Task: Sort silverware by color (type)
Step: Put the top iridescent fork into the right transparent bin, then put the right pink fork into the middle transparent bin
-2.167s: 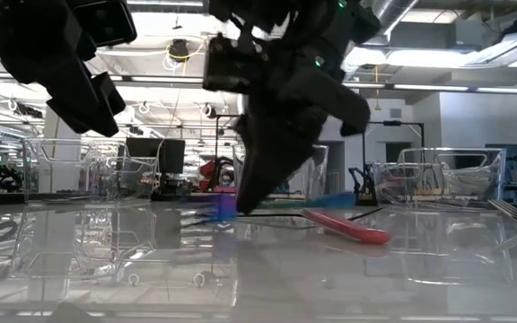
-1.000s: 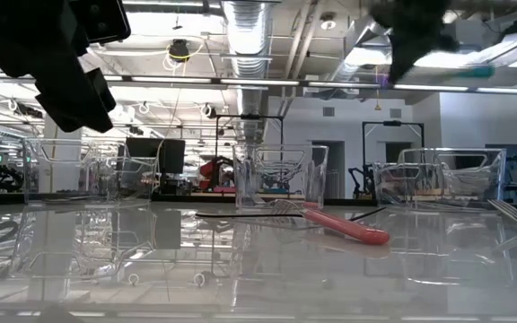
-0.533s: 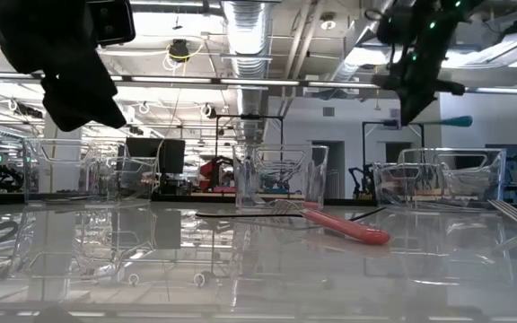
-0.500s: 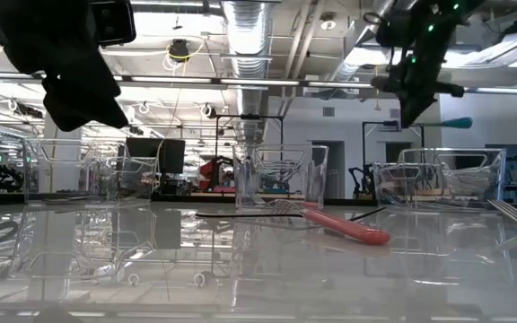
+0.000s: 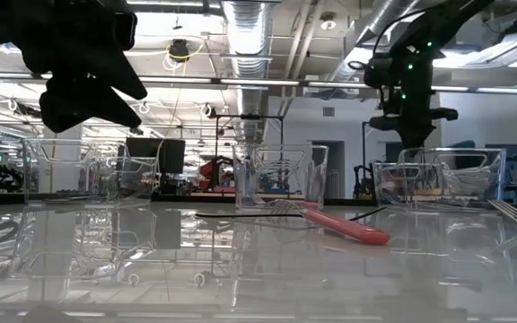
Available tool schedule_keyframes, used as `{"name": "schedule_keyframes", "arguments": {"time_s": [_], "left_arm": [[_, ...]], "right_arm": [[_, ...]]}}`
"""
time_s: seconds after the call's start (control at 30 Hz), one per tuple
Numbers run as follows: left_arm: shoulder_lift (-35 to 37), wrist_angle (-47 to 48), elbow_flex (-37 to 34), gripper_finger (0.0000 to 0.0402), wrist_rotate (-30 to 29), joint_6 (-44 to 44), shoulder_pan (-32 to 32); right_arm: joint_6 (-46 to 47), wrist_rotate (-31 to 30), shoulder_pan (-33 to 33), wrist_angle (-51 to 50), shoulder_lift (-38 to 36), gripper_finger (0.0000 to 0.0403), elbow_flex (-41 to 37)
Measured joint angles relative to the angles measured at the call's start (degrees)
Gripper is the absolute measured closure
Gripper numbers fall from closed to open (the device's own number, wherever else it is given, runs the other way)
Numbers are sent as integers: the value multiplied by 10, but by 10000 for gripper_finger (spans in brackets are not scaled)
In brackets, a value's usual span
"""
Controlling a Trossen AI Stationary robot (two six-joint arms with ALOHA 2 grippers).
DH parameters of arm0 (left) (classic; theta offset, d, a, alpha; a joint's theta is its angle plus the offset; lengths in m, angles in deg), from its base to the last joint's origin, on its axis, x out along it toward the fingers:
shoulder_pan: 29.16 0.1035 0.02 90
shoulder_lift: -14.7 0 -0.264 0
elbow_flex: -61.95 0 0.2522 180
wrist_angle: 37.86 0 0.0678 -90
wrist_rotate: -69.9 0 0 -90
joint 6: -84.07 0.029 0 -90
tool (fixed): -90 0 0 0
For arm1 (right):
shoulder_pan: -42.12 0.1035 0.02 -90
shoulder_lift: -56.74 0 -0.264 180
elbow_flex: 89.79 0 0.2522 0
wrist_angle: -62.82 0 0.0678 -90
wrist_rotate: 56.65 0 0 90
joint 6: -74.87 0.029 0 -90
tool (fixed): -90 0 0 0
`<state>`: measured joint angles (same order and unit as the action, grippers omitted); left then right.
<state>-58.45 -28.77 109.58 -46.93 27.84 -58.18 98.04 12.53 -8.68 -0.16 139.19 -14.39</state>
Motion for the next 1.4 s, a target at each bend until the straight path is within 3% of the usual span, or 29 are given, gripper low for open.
{"name": "schedule_keyframes", "arguments": {"time_s": [0.27, 0.5, 0.63, 0.77, 0.83, 1.13, 1.27, 1.4], "left_arm": [[0, 0, 0, 239, -24, -79, -12], [-1, -6, 0, 239, -25, -111, -12], [-1, -17, 0, 239, -42, -96, -12], [-1, -22, 0, 239, -71, -58, -10], [-1, -22, 0, 239, -70, -40, -5], [-1, -22, 0, 239, -38, 89, 20], [-1, -22, 0, 239, 9, 168, 36], [-1, -22, 0, 239, 58, 231, 53]], "right_arm": [[-24, -16, 2, -7, 9, 295, -2], [-42, -16, 31, -23, -45, 232, -3], [-43, 48, 86, -42, -99, 212, -2], [-28, 131, 188, -43, -150, 208, -2], [3, 142, 263, -41, -165, 209, -2], [207, 41, 623, 45, -123, 221, -3], [267, 42, 749, 90, -69, 223, -3], [415, 44, 856, 94, -7, 223, -3]]}}
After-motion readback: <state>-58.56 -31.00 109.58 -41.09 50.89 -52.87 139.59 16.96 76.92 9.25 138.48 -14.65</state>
